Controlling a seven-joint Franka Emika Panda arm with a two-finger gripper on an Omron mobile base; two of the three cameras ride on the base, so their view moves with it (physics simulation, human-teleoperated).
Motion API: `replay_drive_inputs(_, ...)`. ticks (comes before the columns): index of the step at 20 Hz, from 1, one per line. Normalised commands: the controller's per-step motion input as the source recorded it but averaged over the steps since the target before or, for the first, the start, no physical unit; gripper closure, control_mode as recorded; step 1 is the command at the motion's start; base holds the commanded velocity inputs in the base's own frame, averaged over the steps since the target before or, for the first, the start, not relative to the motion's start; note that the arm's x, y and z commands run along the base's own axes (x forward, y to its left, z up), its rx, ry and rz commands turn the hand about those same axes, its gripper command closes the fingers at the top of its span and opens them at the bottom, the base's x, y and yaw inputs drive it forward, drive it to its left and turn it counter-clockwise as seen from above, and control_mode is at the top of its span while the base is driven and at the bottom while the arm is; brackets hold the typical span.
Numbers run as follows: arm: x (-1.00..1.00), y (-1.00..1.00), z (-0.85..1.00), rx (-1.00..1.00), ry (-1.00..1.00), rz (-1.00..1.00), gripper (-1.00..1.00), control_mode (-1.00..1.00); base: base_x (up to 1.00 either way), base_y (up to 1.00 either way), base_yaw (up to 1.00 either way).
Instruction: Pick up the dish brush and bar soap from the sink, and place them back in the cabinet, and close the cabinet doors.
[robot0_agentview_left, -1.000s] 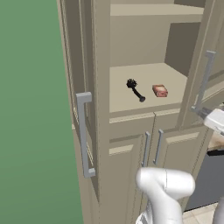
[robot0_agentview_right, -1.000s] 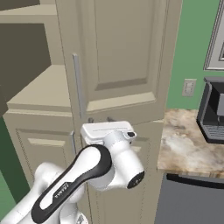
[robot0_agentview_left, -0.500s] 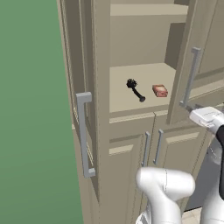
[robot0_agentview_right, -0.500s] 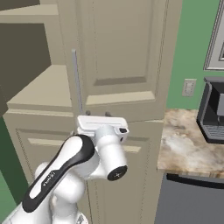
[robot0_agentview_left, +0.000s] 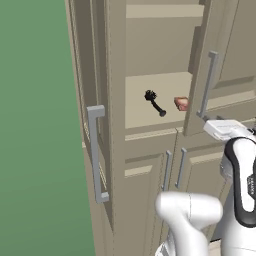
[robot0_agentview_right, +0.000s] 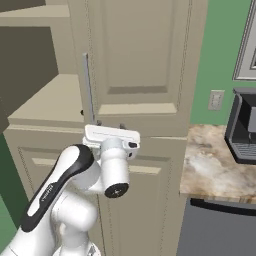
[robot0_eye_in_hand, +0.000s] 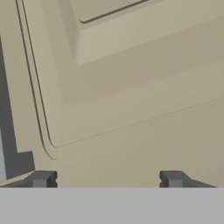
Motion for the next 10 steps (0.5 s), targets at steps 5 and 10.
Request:
replay_drive_inputs(5, 0.19, 0.00, 0.00, 0.00, 0.00, -0.07, -1.00, -1.00, 0.00, 0.00, 0.00)
replay_drive_inputs(10, 0.15, 0.00, 0.00, 0.00, 0.00, -0.04, -1.00, -1.00, 0.00, 0.00, 0.00)
